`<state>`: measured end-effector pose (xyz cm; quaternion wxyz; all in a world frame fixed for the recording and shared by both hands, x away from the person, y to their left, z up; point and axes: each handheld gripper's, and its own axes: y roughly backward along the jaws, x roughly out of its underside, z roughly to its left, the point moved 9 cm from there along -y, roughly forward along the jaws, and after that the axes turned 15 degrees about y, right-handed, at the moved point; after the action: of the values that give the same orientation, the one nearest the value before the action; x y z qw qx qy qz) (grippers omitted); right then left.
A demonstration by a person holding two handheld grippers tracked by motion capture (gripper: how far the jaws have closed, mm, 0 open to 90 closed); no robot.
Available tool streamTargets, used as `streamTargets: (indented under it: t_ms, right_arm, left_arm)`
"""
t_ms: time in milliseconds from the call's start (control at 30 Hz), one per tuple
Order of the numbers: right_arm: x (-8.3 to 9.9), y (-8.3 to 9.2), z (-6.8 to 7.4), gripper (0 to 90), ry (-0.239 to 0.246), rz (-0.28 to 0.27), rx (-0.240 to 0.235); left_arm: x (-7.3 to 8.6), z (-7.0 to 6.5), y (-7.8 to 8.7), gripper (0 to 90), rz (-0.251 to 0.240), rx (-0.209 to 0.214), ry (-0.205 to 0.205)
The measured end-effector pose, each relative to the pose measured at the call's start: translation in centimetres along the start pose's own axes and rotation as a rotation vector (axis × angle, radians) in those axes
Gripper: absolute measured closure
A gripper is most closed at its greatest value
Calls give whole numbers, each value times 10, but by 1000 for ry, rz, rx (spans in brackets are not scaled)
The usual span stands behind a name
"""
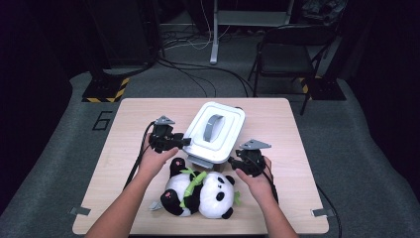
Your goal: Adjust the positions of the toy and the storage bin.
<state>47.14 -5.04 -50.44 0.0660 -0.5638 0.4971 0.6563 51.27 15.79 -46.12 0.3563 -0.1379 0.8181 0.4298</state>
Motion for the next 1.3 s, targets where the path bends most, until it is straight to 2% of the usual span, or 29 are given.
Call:
streamTargets:
  t_ms: [100,300,433,533,867,933,967,1033,1067,1200,1233,1267,1300]
  right_arm:
    - [-6,-7,3,563,0,-3,-8]
    - [-14,-17,10,606,7,-14,-19]
    - [-22,-26,16,619,19,-16,-43]
    - [-30,-33,27,615,39,-27,-80]
    - [-45,-44,49,606,85,-37,-154]
    - [-47,-47,54,564,97,-31,-178]
    - [-46,-48,57,528,97,-28,-211]
    - [-45,-48,58,513,92,-22,-223]
    - [-44,-46,58,507,100,-15,-231]
    - [-45,-40,57,501,103,-26,-235]
    - [-46,-32,57,500,100,-30,-238]
    - [-46,-32,57,500,100,-30,-238]
    - [-45,-26,57,495,115,-33,-243]
  left_arm:
    - [0,8,4,553,-12,-8,22]
    - [1,18,13,552,-18,-40,21]
    - [4,28,23,552,-26,-64,45]
    - [6,38,32,552,-39,-96,54]
    - [13,57,51,552,-62,-131,100]
    - [14,60,55,552,-55,-137,105]
    - [15,61,57,542,-53,-131,112]
    - [15,59,58,538,-61,-115,123]
    - [15,59,59,505,-59,-116,118]
    - [15,57,60,480,-68,-130,100]
    - [15,55,63,476,-76,-137,91]
    - [15,55,63,467,-76,-137,91]
    - [15,54,65,466,-78,-136,81]
